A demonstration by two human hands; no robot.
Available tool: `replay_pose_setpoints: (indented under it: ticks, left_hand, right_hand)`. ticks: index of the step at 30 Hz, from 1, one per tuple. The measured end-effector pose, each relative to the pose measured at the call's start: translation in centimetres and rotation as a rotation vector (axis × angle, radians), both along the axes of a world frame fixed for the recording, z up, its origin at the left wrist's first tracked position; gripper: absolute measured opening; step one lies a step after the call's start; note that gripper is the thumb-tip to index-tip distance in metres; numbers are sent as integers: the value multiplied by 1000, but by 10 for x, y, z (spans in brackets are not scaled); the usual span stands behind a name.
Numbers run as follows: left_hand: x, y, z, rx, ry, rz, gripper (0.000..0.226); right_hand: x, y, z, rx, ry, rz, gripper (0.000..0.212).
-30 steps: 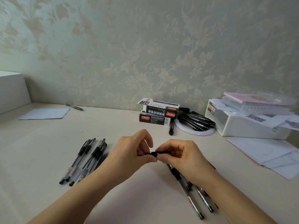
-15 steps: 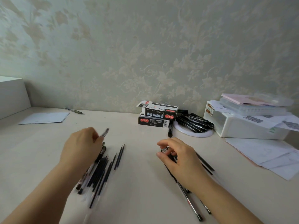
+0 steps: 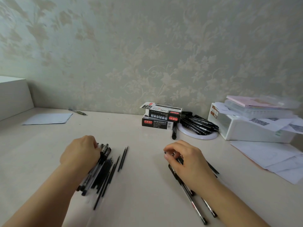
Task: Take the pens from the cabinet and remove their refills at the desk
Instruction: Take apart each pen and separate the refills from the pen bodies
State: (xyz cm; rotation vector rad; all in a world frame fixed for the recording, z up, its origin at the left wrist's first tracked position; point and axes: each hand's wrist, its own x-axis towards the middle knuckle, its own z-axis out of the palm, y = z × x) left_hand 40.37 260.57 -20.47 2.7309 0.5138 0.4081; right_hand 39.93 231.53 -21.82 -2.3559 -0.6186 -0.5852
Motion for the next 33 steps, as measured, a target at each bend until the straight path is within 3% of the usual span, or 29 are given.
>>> replay_pose_setpoints:
  ticks: [4,8,13,21,25,30,33]
  left_hand:
    - [-3,-11,8,22,-92,-50,12]
    - [-15,-51,12,-51,-254,-294,9]
    - [-27,-96,-4,-157,-139,-576,10]
    - [-27,-102,-13,-247,-41,-652,9]
    - [-25,-103,-13,-374,-27,-647,10]
    - [-27,-108,-9,-867,105,-677,29]
    - [-31,-109,-6,-1049,225,-745,46]
  right_hand:
    - [1,-4,5,-7,2,-155,10]
    - [-3,-4,6,-145,90,-253,24]
    - [-9,1,7,-278,193,-242,27]
    - [-12,9,7,-329,214,-209,24]
    - [-13,11,8,-35,255,-189,26]
    - [-8,10,15,352,402,-149,30]
    - [-8,12,19,555,510,-62,34]
